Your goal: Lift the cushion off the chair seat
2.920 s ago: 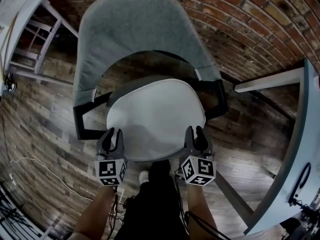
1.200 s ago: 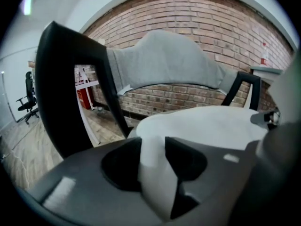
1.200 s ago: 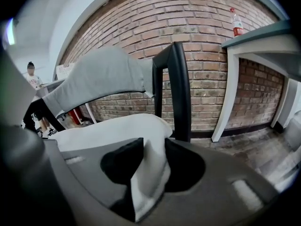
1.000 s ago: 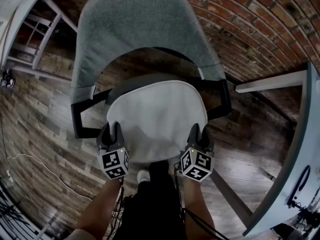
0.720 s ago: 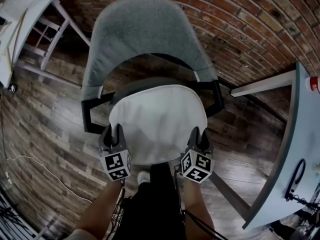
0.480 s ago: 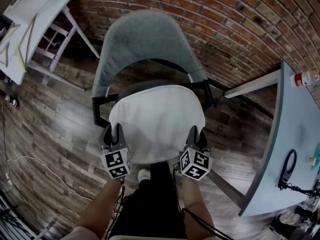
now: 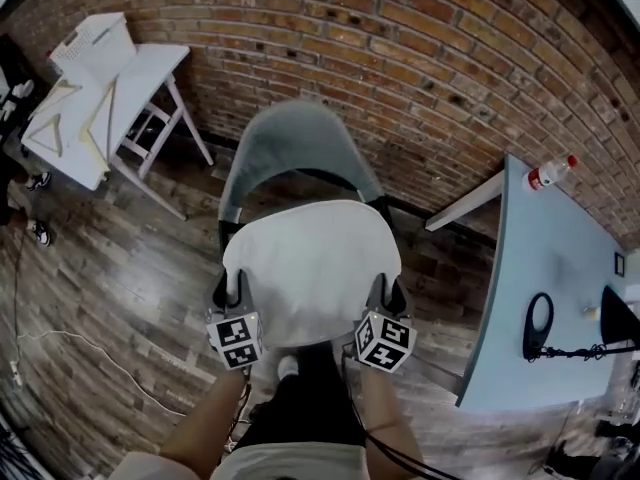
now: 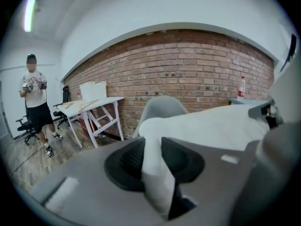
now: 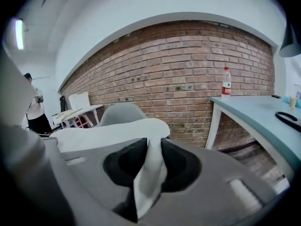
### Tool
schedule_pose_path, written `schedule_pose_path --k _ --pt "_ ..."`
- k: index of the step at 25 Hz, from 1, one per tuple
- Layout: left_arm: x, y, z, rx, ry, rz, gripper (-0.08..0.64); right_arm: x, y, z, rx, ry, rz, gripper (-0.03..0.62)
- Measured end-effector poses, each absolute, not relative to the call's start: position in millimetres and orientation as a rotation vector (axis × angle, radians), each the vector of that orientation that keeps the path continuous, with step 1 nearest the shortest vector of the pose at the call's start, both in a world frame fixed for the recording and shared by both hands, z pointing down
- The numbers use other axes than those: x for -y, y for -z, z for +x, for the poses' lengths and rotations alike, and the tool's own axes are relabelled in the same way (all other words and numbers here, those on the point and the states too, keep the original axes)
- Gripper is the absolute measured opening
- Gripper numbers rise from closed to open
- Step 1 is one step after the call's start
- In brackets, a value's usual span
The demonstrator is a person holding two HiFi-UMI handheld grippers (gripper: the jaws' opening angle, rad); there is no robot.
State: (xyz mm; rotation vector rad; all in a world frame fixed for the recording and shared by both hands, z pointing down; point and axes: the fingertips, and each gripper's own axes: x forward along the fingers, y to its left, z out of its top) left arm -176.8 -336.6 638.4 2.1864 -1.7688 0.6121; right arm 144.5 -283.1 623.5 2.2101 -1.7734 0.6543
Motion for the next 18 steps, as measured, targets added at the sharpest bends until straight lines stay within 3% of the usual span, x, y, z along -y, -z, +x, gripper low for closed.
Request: schedule_pose_path --k 18 --pt "275.0 -497.9 -199.5 1.77 -0.512 2.223 0.104 224.7 -472.8 128.7 1.839 -0.577 2.262 0.081"
